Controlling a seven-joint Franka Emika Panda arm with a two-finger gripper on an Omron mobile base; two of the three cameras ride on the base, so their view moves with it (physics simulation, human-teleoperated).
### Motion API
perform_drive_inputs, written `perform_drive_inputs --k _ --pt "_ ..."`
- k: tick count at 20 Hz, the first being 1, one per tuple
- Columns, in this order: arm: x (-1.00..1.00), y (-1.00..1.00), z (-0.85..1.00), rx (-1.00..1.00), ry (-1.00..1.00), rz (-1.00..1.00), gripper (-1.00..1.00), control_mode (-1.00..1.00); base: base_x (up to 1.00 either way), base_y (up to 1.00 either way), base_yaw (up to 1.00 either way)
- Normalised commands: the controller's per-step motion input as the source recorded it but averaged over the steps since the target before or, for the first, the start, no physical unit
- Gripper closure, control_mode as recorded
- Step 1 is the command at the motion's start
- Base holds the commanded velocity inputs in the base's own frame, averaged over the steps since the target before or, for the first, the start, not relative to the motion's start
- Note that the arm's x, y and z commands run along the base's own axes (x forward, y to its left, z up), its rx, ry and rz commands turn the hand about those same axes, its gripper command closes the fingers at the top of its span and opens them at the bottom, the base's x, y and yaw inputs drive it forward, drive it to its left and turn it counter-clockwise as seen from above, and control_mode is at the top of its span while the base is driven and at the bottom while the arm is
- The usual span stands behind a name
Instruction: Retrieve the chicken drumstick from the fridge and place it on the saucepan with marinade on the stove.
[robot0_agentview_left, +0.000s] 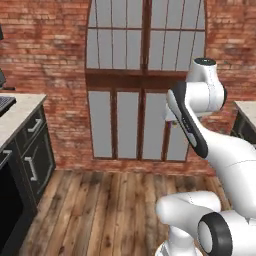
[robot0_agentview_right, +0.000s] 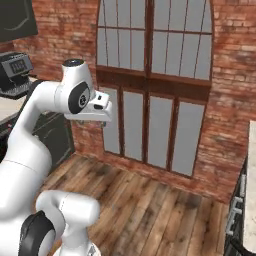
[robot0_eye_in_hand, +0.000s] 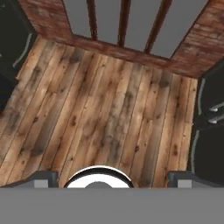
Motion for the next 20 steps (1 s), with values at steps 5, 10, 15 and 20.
perform_drive_inputs --k 5,10,15,20 --pt "0.0 0.0 0.0 0.0 0.0 0.0 -1.0 1.0 0.0 0.15 0.89" --pt "0.0 0.0 0.0 0.0 0.0 0.0 -1.0 1.0 0.0 0.1 0.9" --pt "0.0 0.0 0.0 0.0 0.0 0.0 -1.0 1.0 0.0 0.01 0.92" --pt "0.0 0.0 0.0 0.0 0.0 0.0 -1.0 1.0 0.0 0.0 0.97"
